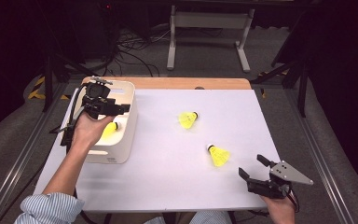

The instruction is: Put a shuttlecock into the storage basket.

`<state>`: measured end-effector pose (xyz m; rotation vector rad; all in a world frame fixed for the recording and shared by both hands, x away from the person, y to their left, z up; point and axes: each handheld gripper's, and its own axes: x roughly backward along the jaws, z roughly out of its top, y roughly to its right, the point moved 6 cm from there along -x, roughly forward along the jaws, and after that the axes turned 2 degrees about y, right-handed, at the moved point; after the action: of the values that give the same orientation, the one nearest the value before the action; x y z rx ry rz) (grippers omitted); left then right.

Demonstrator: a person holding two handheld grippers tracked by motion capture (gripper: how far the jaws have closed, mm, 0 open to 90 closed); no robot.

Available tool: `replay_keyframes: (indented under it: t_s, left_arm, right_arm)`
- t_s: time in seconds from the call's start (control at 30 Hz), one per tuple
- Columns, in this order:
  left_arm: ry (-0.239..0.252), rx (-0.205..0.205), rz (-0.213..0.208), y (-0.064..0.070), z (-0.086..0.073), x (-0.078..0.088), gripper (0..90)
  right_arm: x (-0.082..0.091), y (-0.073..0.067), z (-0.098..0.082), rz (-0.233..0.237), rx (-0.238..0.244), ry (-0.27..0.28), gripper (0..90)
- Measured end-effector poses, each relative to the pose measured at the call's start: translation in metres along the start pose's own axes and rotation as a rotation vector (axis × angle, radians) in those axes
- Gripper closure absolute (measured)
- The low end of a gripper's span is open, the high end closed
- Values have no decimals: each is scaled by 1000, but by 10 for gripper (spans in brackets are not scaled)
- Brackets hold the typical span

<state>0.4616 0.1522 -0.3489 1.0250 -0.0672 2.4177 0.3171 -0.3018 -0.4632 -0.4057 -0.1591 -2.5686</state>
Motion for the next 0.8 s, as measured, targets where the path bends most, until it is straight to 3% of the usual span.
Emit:
replay_keyframes:
  t_s: [0.8]
  left_arm:
    - [18, -76, -47, 38, 11, -7, 362]
  right_arm:
    - [4, 0, -1, 6, 2, 5, 145]
